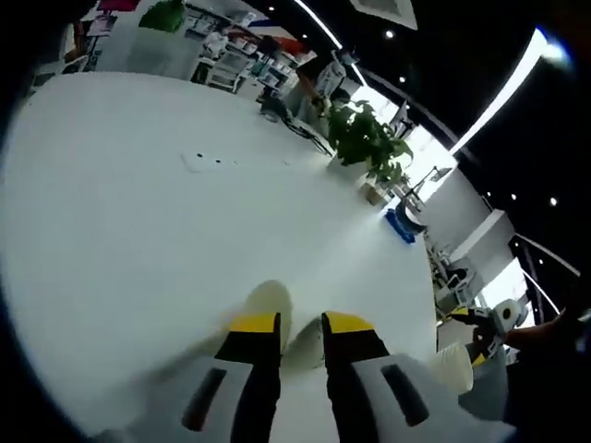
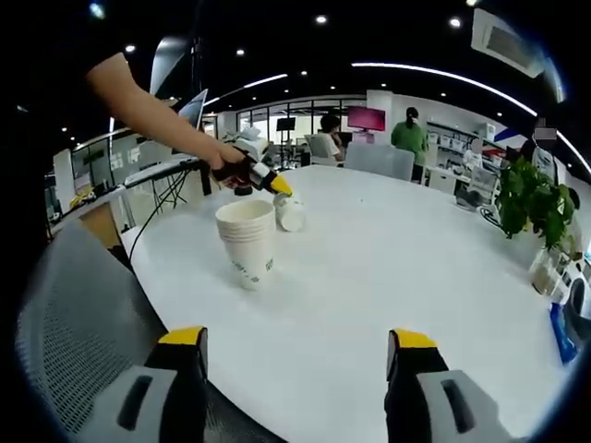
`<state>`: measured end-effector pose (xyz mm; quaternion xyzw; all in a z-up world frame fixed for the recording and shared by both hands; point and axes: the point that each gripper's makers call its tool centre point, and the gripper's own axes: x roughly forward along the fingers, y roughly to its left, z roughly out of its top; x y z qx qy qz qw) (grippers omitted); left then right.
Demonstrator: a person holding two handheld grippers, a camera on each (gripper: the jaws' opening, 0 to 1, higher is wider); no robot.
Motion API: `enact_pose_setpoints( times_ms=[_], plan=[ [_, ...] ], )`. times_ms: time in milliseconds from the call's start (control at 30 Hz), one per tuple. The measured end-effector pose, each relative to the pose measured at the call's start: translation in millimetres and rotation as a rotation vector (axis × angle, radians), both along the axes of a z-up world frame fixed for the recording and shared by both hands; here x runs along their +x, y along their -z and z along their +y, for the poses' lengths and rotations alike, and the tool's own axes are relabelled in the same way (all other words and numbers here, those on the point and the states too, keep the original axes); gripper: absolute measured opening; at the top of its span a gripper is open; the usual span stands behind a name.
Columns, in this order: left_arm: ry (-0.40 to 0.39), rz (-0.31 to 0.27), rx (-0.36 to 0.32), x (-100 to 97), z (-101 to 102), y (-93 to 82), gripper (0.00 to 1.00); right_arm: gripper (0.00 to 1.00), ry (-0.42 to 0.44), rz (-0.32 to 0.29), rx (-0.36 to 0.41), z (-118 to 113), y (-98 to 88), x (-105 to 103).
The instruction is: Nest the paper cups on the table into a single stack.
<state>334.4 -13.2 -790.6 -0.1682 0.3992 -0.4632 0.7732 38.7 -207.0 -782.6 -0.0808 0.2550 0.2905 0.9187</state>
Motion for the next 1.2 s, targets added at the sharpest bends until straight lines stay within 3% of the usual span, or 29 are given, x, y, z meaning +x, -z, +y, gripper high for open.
enact_pose_setpoints(
  times_ms=[200,267,333,633,833,1200],
  plan=[
    [-0.004,0.031,-0.065,-2.3,-1.3,-3.5,0.03,0.78,-0.002,0.003,-0.005,-0.1,1.1,-0.2],
    [-0.012,0.068,-0.147,-9.0,-7.7,-14.8,0.01,0.78,-0.004,0.005,-0.007,0.0,1.8,-0.6],
    [-0.004,0.069,-0.168,-13.8,-9.9,-19.7,0.00,0.78,-0.006,0.004,-0.007,0.5,1.4,-0.7],
    [0.054,0.041,-0.154,-47.0,-20.4,-43.4,0.00,0.79,-0.013,-0.016,0.002,2.2,-2.4,-0.2],
    [0.071,-0.011,-0.152,-52.4,-16.7,-65.4,0.00,0.79,-0.016,-0.031,0.015,3.6,-6.0,0.1],
    [0.103,-0.080,-0.086,-72.9,-14.1,-93.2,0.00,0.79,-0.026,-0.055,0.030,5.2,-10.7,0.2]
  ],
)
